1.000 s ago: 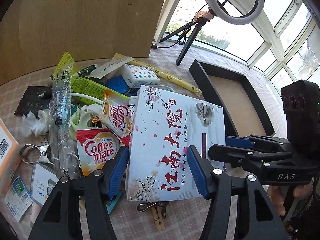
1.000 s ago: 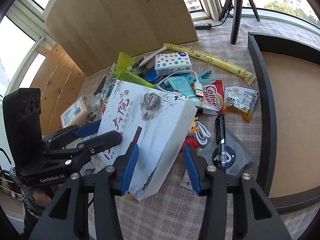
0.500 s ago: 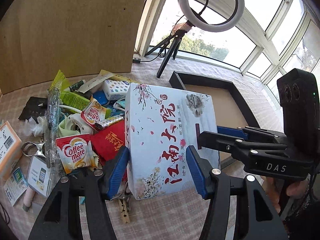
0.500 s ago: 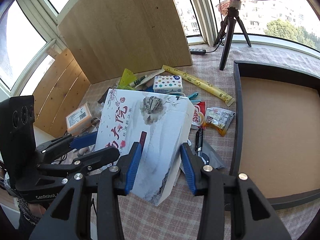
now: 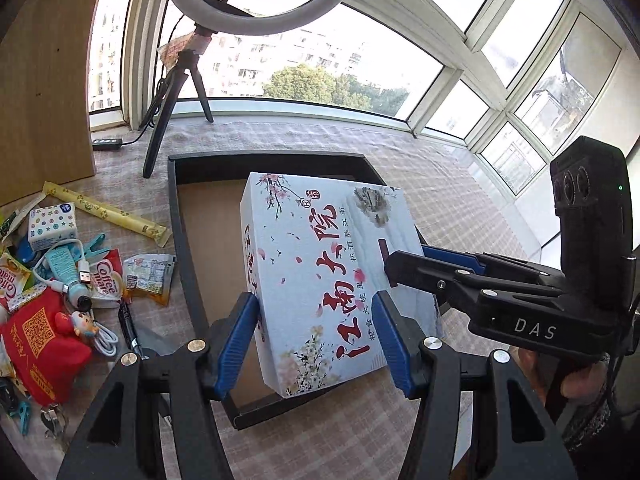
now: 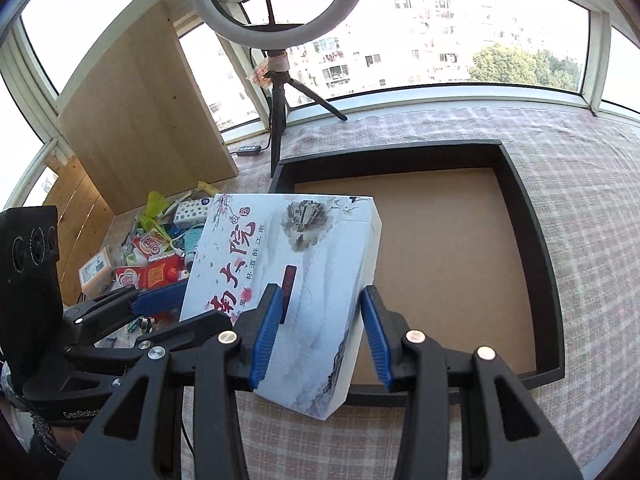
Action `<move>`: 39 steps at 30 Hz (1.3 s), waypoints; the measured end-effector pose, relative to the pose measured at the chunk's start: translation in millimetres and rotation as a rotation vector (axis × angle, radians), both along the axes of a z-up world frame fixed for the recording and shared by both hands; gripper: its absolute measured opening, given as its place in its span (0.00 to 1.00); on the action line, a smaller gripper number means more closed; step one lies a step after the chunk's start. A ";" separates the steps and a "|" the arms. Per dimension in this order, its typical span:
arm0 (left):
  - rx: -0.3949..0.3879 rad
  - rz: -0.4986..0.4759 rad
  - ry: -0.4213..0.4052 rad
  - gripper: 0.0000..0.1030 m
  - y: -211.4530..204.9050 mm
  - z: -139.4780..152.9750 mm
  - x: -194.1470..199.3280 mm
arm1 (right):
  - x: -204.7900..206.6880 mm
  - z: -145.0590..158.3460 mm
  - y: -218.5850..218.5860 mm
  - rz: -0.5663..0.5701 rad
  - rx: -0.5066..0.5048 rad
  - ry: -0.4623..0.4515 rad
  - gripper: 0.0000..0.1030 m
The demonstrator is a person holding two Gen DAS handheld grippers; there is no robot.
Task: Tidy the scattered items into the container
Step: 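Carry the white box into the black tray and open both grippers, then grasp the orange-edged tissue pack with both grippers and lift it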
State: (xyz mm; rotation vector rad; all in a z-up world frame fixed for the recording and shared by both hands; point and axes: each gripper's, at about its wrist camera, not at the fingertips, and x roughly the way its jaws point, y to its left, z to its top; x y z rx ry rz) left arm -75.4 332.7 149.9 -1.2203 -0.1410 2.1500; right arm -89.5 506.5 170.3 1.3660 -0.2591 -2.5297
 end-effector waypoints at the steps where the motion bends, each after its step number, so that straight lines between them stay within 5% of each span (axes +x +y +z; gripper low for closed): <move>1: -0.004 -0.018 -0.001 0.54 16.3 -0.6 -1.1 | -1.4 0.0 15.8 -0.020 0.011 0.001 0.39; 9: -0.076 -0.098 -0.003 0.55 111.0 -3.1 -5.7 | -9.2 4.0 102.8 -0.164 0.085 0.023 0.39; 19: -0.071 -0.025 0.022 0.55 64.5 10.0 -7.2 | -12.0 5.8 68.1 -0.093 0.134 0.064 0.39; 28: -0.067 0.140 0.017 0.55 -55.0 20.4 -11.3 | -15.5 7.4 -43.4 0.083 0.122 0.106 0.40; 39: -0.130 0.485 0.054 0.55 -276.0 31.8 9.8 | -19.7 10.9 -230.3 0.344 0.034 0.101 0.40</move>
